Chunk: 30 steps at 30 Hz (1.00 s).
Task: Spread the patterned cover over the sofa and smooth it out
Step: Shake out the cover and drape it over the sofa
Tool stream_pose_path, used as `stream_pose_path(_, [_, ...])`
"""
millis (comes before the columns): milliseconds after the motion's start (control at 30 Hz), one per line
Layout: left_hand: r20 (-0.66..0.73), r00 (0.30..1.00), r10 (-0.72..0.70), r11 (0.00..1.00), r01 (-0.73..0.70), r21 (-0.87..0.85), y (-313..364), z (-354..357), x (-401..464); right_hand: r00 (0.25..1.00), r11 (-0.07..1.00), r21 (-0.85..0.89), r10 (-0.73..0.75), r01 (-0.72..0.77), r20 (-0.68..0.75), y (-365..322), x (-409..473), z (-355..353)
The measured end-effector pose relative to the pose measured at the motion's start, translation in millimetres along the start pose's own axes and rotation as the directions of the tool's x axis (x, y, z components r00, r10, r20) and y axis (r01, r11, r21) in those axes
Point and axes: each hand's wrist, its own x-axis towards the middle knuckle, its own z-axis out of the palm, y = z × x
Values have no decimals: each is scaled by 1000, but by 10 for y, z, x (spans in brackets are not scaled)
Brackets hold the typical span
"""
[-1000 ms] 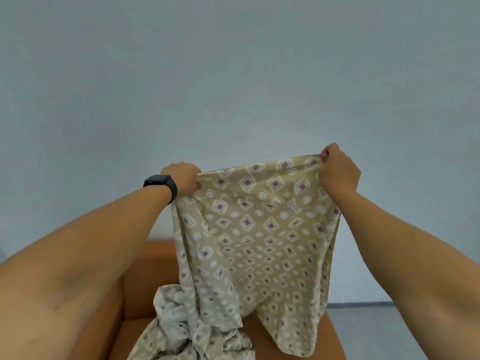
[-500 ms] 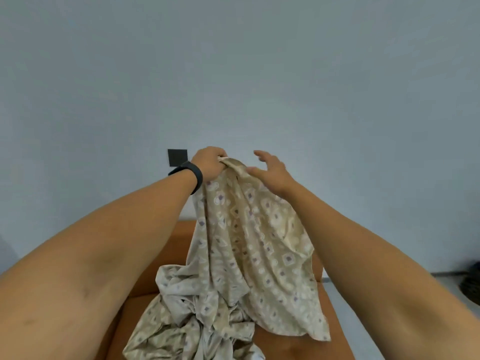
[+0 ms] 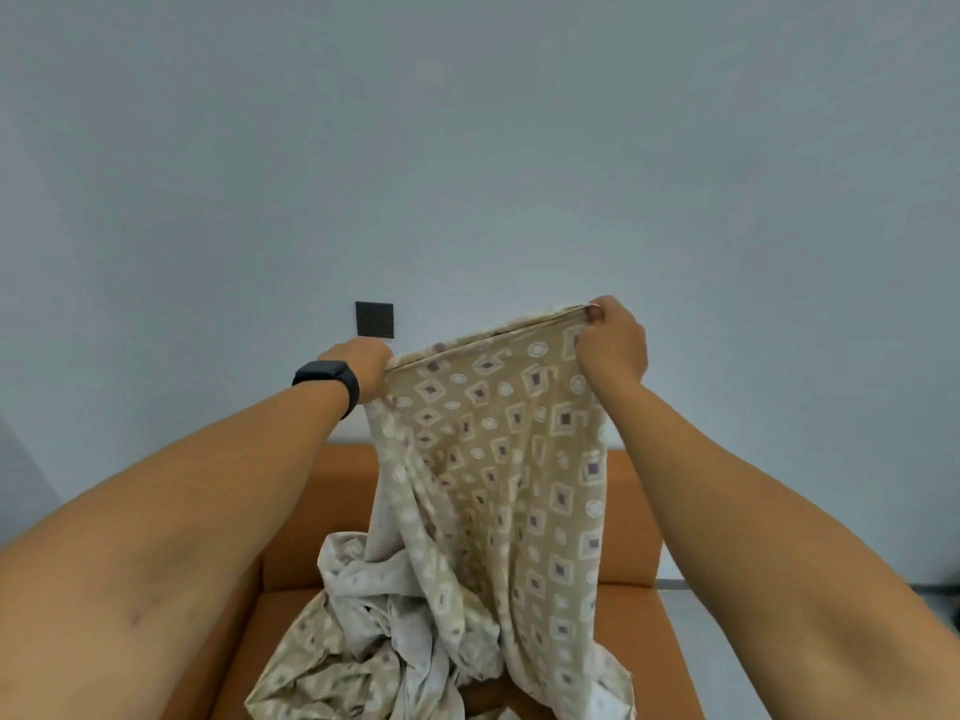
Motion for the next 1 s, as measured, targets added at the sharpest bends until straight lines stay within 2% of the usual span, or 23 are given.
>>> stream_pose_path(100, [-35,992,-118,990,114,-85,-260,-59,-18,998,996,-74,48,-51,-46,224,58,-87])
stream_pose_path(167, [-41,990,-132,966,119,-228,-210,-171,-19,999,989,-144,41,-44,-19,281,44,-57])
stream_pose_path(200, [-32,993,-117,935,99,-341,-110,-224,-13,1000,978,-209,17,-11,25,279,31,-34])
stream_pose_path(267, [-27,997,-78,822,49,-568,116,-365,-19,977,939,-319,-67,130,203,144,-39,80])
stream_pose_path(333, [-57,997,-58,709,1,-705,387,-495,-61,904,936,-226,-163,268,396,-90,-189,255])
stream_pose_path(367, [-73,997,-39,690,-26,-724,501,-551,-84,871,933,-166,-220,320,439,-217,-265,357])
stream_pose_path(400, [-95,995,12,700,-76,-710,613,-614,-108,854,929,-113,-270,353,445,-335,-301,428])
stream_pose_path(467, [-148,979,140,784,-201,-587,727,-673,-181,846,927,-3,-341,376,409,-487,-306,485])
stream_pose_path(533, [-167,961,219,885,-268,-380,670,-658,-217,839,934,141,-358,330,410,-517,-263,476])
stream_pose_path(567, [-153,965,214,930,-249,-272,595,-626,-225,852,938,196,-343,286,395,-495,-231,444])
stream_pose_path(667, [-84,992,94,993,-100,-68,306,-461,-233,909,954,161,-290,252,300,-477,-159,347])
stream_pose_path(767, [-31,999,-33,998,31,-51,110,-326,-213,963,981,26,-194,192,185,-474,-76,260])
stream_pose_path(867, [10,993,-115,990,115,-76,-86,-273,-264,996,998,-4,-56,57,63,-349,100,132])
stream_pose_path(1000, [-121,966,-229,969,238,68,-367,-202,-356,999,998,-54,33,-32,11,-57,245,-8])
